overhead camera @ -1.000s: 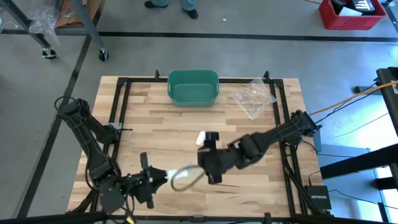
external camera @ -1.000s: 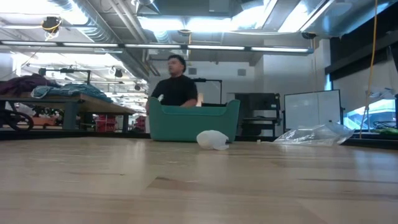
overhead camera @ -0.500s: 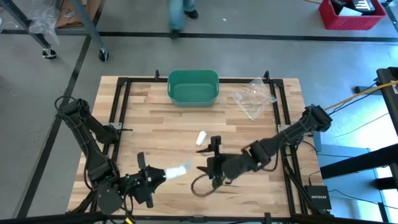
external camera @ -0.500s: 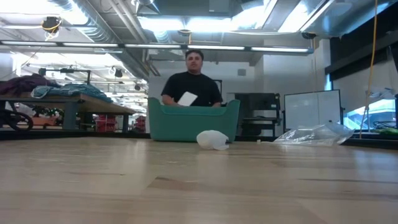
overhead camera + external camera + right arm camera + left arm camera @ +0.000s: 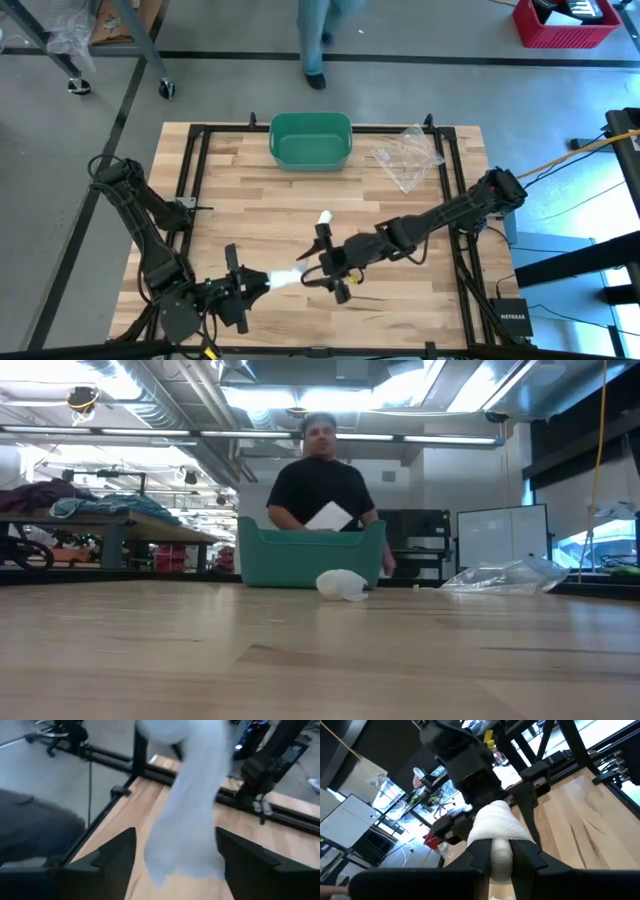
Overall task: Roll bandage
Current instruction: Roll the bottom white bandage
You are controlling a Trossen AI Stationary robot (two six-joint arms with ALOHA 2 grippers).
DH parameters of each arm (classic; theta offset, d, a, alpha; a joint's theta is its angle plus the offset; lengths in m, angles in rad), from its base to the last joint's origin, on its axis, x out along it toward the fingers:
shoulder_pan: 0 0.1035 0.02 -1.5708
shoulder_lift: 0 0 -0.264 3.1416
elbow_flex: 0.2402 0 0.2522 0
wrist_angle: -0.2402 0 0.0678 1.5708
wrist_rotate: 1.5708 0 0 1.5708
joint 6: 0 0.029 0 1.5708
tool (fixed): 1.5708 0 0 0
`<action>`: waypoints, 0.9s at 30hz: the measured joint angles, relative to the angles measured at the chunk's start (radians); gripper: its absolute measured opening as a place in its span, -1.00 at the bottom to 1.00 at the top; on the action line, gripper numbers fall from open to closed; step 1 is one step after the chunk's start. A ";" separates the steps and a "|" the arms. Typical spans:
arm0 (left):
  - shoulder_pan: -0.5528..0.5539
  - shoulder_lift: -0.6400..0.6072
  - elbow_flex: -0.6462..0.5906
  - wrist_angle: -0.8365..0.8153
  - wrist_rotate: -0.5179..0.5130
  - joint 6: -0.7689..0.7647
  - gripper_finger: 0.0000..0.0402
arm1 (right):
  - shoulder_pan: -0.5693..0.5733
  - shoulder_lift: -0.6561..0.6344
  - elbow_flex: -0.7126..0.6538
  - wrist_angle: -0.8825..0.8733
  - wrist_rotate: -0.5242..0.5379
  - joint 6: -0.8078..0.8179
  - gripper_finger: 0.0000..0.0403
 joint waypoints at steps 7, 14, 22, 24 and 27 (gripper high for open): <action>-0.013 0.000 0.000 0.003 0.001 0.003 -0.80 | 0.001 -0.028 0.000 -0.050 -0.006 0.004 -0.04; -0.019 0.000 0.000 0.008 0.002 0.007 -0.80 | 0.000 -0.040 0.001 -0.054 -0.006 0.001 -0.17; -0.011 0.000 0.000 0.015 0.002 0.001 -0.80 | 0.000 -0.029 0.000 -0.047 0.091 -0.029 -0.68; -0.010 0.000 0.000 0.044 0.001 0.005 -0.80 | 0.001 -0.026 0.000 -0.048 0.110 -0.030 -0.91; -0.010 0.001 0.000 0.168 -0.001 0.047 -0.80 | 0.014 -0.019 0.000 -0.007 0.171 -0.028 -0.92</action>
